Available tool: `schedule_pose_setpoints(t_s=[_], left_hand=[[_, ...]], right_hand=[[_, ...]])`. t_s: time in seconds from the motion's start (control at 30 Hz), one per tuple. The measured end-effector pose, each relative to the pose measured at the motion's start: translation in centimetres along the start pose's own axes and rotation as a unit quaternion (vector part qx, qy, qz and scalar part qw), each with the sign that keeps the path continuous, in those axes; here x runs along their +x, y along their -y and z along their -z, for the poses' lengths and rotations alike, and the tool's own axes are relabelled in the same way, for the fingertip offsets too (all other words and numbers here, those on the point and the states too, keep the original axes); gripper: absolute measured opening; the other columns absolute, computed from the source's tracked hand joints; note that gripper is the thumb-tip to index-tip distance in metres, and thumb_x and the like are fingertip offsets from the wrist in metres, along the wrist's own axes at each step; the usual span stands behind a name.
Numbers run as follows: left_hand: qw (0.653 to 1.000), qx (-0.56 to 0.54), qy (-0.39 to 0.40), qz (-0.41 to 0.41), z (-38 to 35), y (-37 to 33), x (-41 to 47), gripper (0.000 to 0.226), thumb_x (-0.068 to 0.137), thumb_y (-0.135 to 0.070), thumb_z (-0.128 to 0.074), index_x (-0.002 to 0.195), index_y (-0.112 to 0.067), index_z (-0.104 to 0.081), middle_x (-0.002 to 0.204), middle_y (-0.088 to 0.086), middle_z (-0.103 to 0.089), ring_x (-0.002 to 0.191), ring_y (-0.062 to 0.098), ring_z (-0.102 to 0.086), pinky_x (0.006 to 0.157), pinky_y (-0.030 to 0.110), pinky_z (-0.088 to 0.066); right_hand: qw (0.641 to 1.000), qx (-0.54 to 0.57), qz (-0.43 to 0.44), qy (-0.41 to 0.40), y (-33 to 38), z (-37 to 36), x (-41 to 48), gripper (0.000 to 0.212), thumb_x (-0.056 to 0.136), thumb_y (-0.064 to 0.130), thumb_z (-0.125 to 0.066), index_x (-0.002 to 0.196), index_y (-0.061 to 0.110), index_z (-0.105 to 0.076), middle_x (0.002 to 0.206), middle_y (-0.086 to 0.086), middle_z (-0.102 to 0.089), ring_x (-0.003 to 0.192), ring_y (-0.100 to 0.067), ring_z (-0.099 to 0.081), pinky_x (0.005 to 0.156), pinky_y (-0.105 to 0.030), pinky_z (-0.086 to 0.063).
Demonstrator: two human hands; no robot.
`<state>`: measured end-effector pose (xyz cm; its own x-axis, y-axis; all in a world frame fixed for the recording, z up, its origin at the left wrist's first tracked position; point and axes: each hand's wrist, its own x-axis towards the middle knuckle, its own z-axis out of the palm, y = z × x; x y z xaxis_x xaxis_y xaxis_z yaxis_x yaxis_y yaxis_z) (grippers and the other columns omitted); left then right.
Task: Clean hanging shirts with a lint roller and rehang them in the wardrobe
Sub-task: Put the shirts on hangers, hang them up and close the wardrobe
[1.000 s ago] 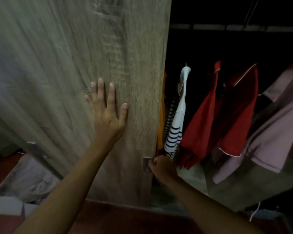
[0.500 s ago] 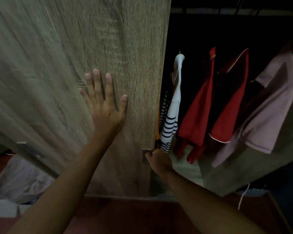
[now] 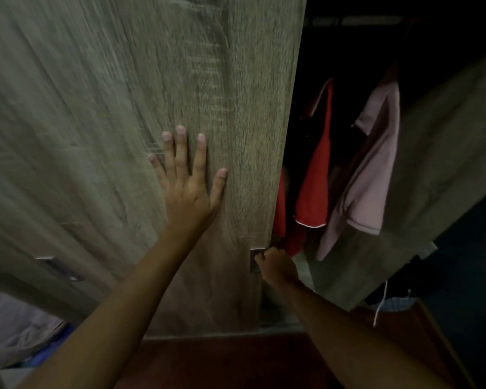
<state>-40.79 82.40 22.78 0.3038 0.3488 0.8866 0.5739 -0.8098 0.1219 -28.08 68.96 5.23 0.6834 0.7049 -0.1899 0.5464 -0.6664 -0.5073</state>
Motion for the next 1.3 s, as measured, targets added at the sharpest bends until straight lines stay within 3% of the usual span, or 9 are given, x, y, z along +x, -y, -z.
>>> schedule_pose_setpoints(t_s=[0.17,0.3,0.5,0.67,0.77,1.0,1.17,1.3], left_hand=[[0.999,-0.017,0.002,-0.038,-3.4,-7.2,0.3,0.068,0.097,-0.039,-0.061,0.151,-0.01,-0.032,0.156,0.023,-0.025,0.152,0.023,0.006,0.115,0.066,-0.008],[0.999,-0.024,-0.004,-0.048,-6.3,-13.5,0.6,0.068,0.097,-0.042,-0.06,0.152,-0.013,-0.031,0.155,0.022,-0.029,0.152,0.021,0.007,0.115,0.063,-0.006],[0.998,-0.025,-0.019,-0.053,-9.9,-21.5,0.9,0.067,0.098,-0.045,-0.058,0.151,-0.014,-0.031,0.153,0.024,-0.037,0.152,0.019,0.008,0.118,0.055,0.003],[0.997,-0.025,-0.031,-0.059,-12.0,-26.6,1.2,0.066,0.098,-0.045,-0.058,0.151,-0.013,-0.033,0.152,0.024,-0.038,0.152,0.019,0.007,0.118,0.053,0.005],[0.997,-0.028,-0.029,-0.061,-12.9,-28.7,1.2,0.066,0.099,-0.044,-0.057,0.151,-0.013,-0.031,0.152,0.025,-0.038,0.152,0.019,0.008,0.118,0.053,0.006],[0.997,-0.032,-0.028,-0.061,-14.0,-32.0,1.3,0.064,0.1,-0.044,-0.055,0.151,-0.013,-0.031,0.153,0.026,-0.037,0.151,0.018,0.01,0.117,0.053,0.007],[0.996,-0.044,-0.033,-0.07,-14.4,-33.4,1.5,0.063,0.099,-0.042,-0.057,0.149,-0.011,-0.035,0.151,0.026,-0.039,0.15,0.033,-0.014,0.117,0.052,0.007],[0.995,-0.061,-0.036,-0.066,-14.3,-34.0,1.5,0.062,0.099,-0.039,-0.059,0.149,-0.01,-0.037,0.152,0.026,-0.038,0.149,0.032,-0.014,0.116,0.054,0.006]], right_hand=[[0.996,0.058,-0.057,0.031,-7.3,4.1,1.0,0.037,0.099,0.039,-0.043,0.103,0.009,-0.065,0.099,-0.012,-0.068,0.095,-0.033,-0.066,0.082,-0.038,-0.054],[0.992,0.058,-0.107,-0.042,-12.4,7.0,2.0,0.034,0.101,0.034,-0.046,0.102,0.007,-0.068,0.099,-0.011,-0.071,0.093,-0.029,-0.068,0.077,-0.033,-0.052],[0.979,0.12,-0.145,-0.074,-20.4,9.7,4.3,0.035,0.097,0.036,-0.05,0.086,0.007,-0.066,0.084,-0.012,-0.071,0.075,-0.03,-0.072,0.069,-0.045,-0.061],[0.98,0.113,-0.147,-0.077,-24.0,13.5,4.5,0.036,0.099,0.033,-0.048,0.09,0.005,-0.068,0.09,-0.014,-0.072,0.083,-0.031,-0.07,0.075,-0.041,-0.058],[0.977,0.141,-0.142,-0.072,-26.2,14.5,4.8,0.035,0.1,0.035,-0.047,0.088,0.007,-0.066,0.087,-0.013,-0.071,0.079,-0.031,-0.07,0.075,-0.046,-0.059],[0.983,0.108,-0.127,-0.071,-29.0,16.4,4.9,0.041,0.102,0.035,-0.042,0.091,0.004,-0.066,0.089,-0.015,-0.071,0.08,-0.032,-0.07,0.073,-0.04,-0.058],[0.985,0.093,-0.129,-0.071,-29.9,17.2,5.1,0.038,0.101,0.029,-0.046,0.086,0.001,-0.068,0.092,-0.018,-0.071,0.085,-0.032,-0.069,0.071,-0.036,-0.056],[0.985,0.073,-0.131,-0.084,-30.2,17.2,5.0,0.037,0.102,0.03,-0.044,0.088,0.003,-0.067,0.096,-0.016,-0.07,0.088,-0.032,-0.068,0.07,-0.033,-0.05]])
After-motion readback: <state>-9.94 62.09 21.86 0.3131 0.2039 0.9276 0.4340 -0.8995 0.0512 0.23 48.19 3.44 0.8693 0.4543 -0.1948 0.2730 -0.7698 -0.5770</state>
